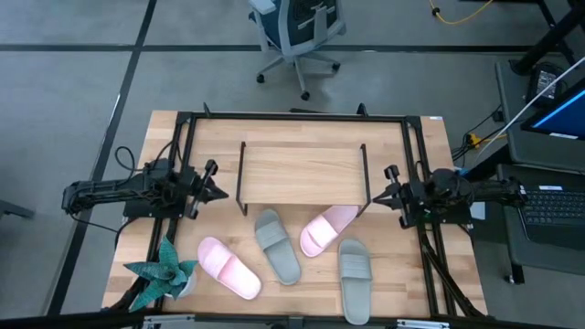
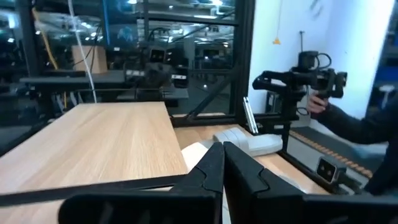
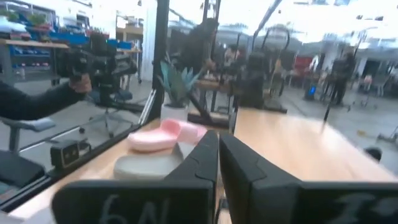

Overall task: Pick and place slides into the shelf
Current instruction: Put the right gray slide on the shelf

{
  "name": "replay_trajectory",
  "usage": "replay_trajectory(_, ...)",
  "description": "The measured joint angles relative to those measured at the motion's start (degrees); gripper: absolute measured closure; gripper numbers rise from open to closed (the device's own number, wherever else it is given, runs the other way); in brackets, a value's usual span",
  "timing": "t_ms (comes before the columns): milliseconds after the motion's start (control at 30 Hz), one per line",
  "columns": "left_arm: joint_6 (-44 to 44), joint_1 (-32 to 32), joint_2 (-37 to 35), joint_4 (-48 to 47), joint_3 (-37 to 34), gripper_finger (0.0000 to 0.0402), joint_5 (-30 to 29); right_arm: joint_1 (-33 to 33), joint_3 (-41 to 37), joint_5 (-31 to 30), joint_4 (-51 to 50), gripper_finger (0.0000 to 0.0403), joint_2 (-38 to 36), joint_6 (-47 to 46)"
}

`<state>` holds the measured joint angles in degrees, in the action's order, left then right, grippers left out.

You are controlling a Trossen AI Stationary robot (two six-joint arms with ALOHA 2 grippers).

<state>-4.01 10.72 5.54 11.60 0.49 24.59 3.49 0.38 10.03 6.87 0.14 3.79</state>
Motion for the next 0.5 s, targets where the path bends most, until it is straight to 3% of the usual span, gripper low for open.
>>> replay_trajectory(267,1.36,-0.07,0.01,-2.71,0.00,0.0401,-2.47,0.09,0.00,8.33,-3.15,0.0384,0.33,-6.66)
replay_trajectory(367,0.10,-0.04,0.02,-3.31,0.00,0.0401,-5.88,0.09,0.00,9.15,-3.03,0.0384,0.35,-6.53)
replay_trajectory(500,2.45,-0.04,0.02,-3.28,0.00,0.0401,-5.82,0.09,0.00,9.17,-3.03,0.0384,0.35,-6.50)
